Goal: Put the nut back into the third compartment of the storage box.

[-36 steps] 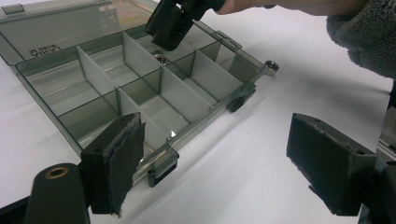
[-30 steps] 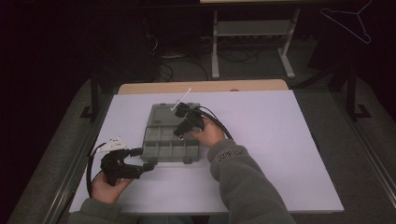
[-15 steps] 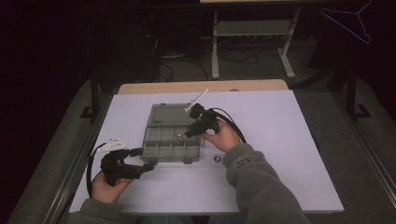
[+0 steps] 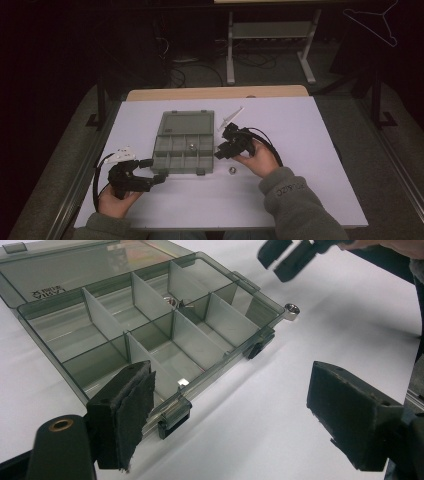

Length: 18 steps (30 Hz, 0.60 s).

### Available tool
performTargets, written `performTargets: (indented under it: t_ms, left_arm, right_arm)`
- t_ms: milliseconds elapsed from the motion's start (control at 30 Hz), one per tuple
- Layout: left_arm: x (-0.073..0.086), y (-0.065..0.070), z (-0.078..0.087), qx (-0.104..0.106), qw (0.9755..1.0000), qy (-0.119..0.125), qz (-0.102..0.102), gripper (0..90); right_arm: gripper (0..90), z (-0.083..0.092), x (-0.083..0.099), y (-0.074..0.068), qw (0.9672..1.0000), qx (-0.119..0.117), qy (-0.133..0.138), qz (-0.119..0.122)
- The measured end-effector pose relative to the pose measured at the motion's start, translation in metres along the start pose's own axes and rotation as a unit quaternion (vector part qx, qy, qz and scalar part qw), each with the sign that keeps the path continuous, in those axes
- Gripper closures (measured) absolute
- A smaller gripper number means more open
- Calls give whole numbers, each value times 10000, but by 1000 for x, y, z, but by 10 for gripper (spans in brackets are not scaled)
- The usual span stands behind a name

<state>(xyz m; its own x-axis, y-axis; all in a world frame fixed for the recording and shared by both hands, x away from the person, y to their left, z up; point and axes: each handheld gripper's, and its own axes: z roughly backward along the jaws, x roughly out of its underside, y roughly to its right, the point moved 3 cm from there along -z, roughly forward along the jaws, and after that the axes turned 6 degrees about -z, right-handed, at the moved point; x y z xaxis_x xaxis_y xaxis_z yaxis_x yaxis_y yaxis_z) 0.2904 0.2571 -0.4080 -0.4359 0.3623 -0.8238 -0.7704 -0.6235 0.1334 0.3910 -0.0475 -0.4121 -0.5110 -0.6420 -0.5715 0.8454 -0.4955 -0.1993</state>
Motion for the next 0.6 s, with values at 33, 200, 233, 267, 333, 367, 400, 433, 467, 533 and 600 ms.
performTargets:
  t_ms: [33,200,233,267,333,367,400,433,467,533,600]
  left_arm:
    - [0,0,0,-3,10000,-14,-16,182]
    - [0,0,-1,-1,10000,-10,-28,182]
    - [0,0,-1,-2,10000,-11,-19,182]
    - [0,1,-1,2,10000,-9,26,182]
    - [0,1,-1,-1,10000,-11,18,182]
    - [0,0,-1,-4,10000,-17,-25,182]
    - [0,0,-1,-2,10000,-13,-20,182]
    - [0,0,-1,0,10000,-17,-14,182]
    - [0,0,-1,2,10000,-23,-9,182]
    - [0,0,-1,4,10000,-21,-17,182]
    - [0,1,0,-1,10000,-14,41,182]
  right_arm:
    - [589,1,4,0,10000,4,-4,-28]
    - [583,5,19,1,10000,34,-30,-40]
    - [581,5,22,2,10000,34,-45,-57]
    - [579,4,25,2,9999,25,-79,-91]
    - [579,1,29,4,9999,16,-109,-70]
    - [579,0,31,4,9998,7,-160,-93]
    - [577,-2,33,4,9998,12,-189,-95]
    - [577,-3,34,4,9998,-13,-185,-84]
    - [577,-4,35,4,9998,-8,-201,-81]
    - [576,-6,37,3,9997,-4,-252,-70]
    - [576,-8,39,3,9996,-10,-281,-57]
